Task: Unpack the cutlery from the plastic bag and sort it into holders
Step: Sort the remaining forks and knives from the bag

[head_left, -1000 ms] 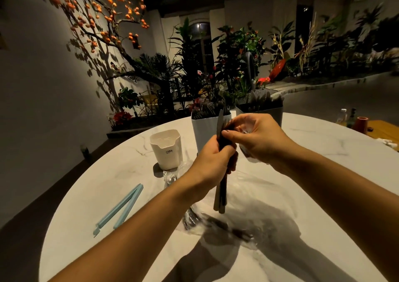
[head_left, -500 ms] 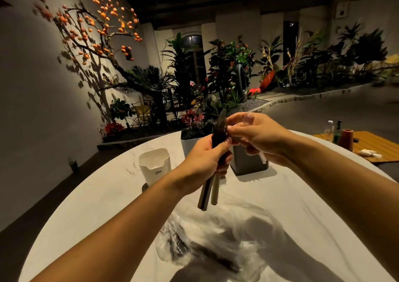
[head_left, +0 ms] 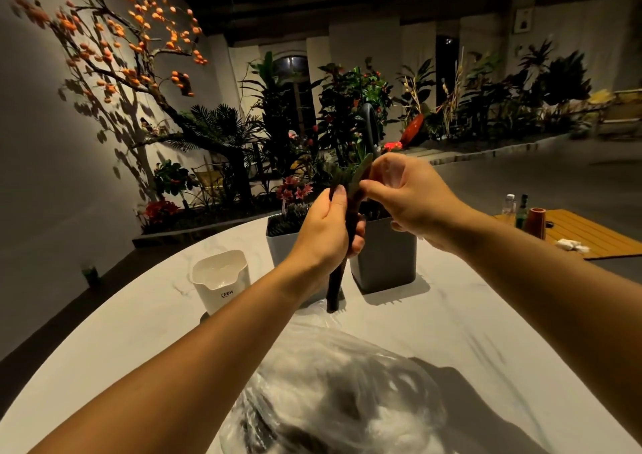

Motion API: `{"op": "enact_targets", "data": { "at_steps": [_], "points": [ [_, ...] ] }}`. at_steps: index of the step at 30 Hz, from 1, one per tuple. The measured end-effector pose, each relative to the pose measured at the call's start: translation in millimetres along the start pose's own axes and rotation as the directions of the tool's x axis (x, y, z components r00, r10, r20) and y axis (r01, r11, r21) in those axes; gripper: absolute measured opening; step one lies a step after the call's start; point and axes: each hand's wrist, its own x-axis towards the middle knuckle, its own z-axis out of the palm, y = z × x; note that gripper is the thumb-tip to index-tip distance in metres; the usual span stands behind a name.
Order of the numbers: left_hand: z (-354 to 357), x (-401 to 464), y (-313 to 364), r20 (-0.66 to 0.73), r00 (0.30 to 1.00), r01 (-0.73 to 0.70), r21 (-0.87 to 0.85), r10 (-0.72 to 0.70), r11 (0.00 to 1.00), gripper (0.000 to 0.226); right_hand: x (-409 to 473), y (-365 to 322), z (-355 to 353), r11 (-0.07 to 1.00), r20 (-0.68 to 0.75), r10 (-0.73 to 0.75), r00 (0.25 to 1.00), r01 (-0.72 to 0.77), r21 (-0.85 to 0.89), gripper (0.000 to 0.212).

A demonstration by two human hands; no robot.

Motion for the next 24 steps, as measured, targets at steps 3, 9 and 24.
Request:
{"op": "enact_targets", "data": {
  "at_steps": [3,9,24],
  "points": [
    [0,14,2,-0.009,0.996,-0.088,0.093,0.089,0.992,0.029,11,-4,-9,0.993,-0.011,-0.099,0.995,0.098,-0.062,0.006],
    [4,46,22,-0.005,0.97,-0.236,0.205,0.242,0.95,0.023,38,2,-27,0.944,-0.043,-0.196,0.98,0.177,-0.278,0.007],
    [7,107,11,-0.09,0.994,-0.062,0.048,0.066,0.997,0.024,99,38,-26,0.941,-0.175,-0.151,0.973,0.087,-0.327,0.011]
  ]
}}
